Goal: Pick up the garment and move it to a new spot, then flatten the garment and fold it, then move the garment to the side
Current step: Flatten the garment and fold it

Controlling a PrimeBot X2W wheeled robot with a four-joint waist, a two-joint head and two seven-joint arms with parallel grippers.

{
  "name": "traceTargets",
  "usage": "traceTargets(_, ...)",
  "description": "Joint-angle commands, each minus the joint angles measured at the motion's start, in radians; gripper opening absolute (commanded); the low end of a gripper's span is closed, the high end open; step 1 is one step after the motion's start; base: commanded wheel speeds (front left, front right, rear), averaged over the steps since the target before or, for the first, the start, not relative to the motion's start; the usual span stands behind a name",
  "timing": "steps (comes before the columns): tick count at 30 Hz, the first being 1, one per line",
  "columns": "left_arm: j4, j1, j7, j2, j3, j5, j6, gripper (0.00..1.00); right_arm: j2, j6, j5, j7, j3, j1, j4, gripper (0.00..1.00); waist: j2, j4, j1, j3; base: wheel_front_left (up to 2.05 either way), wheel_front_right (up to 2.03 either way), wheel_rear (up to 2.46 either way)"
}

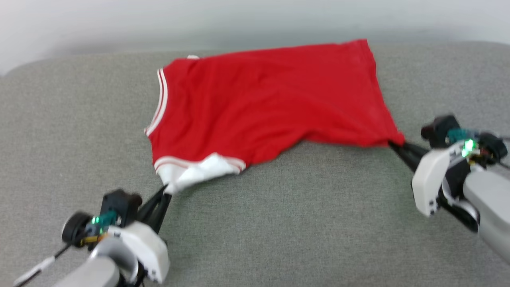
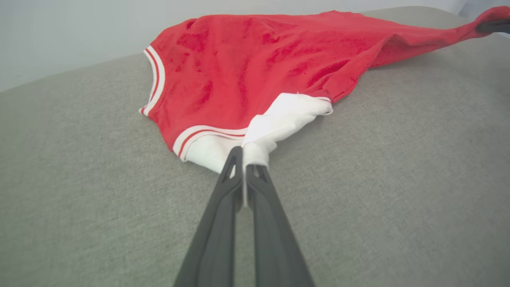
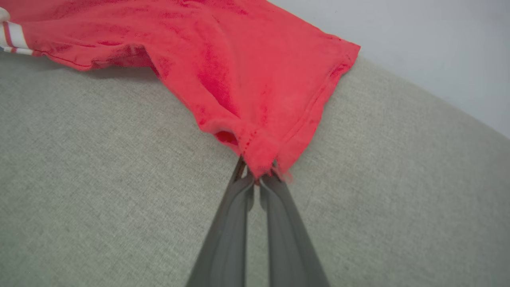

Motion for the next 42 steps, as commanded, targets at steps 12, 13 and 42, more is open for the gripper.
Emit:
traceTargets(12,-0.268,0.326,0.059,0.102,-0.07,-0.052,0.167,0.0,-0.138,-0.001,0.086,-0.026,-0.044,0.346,-0.124,0.0,0.0,0.014,0.0001,-0.146,0.0,0.0,0.0)
traceTargets(13,-0.282,0.343,0.061,0.099,-0.077,-0.06,0.176,0.0,-0.145,-0.001,0.09,-0.025,-0.051,0.375,-0.137,0.0,0.0,0.013,0.0001,-0.154,0.0,0.0,0.0)
traceTargets(42,-0.292,0.186,0.139,0.142,-0.064,0.001,0.14,0.0,-0.16,-0.001,-0.088,0.227,-0.593,0.701,-0.514,0.0,0.0,-0.001,0.0001,-0.167,0.0,0.0,0.0)
